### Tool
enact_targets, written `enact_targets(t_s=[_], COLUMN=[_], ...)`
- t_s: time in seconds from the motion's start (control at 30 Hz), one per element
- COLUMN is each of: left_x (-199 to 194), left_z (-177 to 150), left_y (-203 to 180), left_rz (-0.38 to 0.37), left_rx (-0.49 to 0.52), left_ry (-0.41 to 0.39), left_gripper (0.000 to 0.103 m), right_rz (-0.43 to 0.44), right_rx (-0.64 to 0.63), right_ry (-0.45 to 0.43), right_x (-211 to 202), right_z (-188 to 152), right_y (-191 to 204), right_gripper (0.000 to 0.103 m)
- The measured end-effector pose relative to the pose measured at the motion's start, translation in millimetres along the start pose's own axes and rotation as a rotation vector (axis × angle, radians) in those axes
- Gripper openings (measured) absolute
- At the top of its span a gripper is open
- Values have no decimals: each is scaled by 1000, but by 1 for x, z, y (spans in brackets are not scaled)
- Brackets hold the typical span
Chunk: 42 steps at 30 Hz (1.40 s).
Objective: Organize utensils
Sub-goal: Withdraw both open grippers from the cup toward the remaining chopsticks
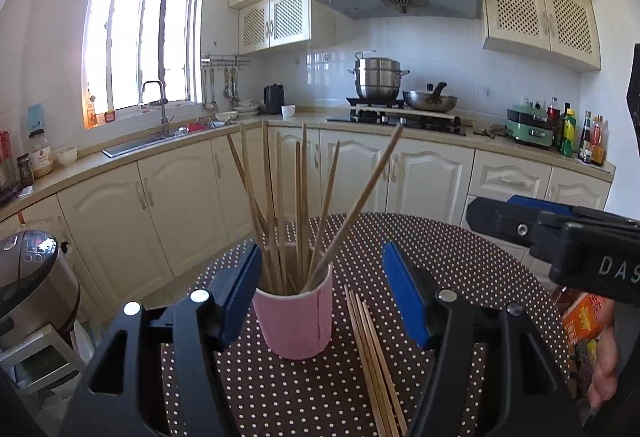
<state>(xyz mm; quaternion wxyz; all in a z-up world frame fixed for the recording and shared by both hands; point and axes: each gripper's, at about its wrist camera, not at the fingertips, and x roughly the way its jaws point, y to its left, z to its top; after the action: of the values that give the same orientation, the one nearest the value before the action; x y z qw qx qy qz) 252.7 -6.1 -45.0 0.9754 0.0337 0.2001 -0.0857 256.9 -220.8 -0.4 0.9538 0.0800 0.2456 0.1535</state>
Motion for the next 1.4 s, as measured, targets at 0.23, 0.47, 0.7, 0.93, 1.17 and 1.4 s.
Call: enact_targets(t_s=[0.23, 0.47, 0.7, 0.93, 1.17, 1.4], left_x=[35, 68, 94, 111, 126, 129], left_z=[-33, -71, -96, -105, -95, -90], left_y=[-4, -8, -14, -21, -26, -24], left_rz=[-42, -53, -35, -22, -1, 7], left_rx=[-24, 0, 57, 79, 87, 87], left_ry=[150, 306, 414, 447, 465, 489], left_gripper=[63, 63, 63, 63, 63, 63], right_rz=[-39, -58, -60, -63, -71, -71], right_rx=[8, 45, 81, 99, 136, 130], right_ry=[80, 187, 257, 297, 345, 348], right_x=[27, 59, 82, 94, 101, 101], right_z=[-34, -75, -98, -104, -108, -108], right_y=[-19, -39, -48, -51, -58, -57], right_gripper=[64, 64, 64, 64, 64, 66])
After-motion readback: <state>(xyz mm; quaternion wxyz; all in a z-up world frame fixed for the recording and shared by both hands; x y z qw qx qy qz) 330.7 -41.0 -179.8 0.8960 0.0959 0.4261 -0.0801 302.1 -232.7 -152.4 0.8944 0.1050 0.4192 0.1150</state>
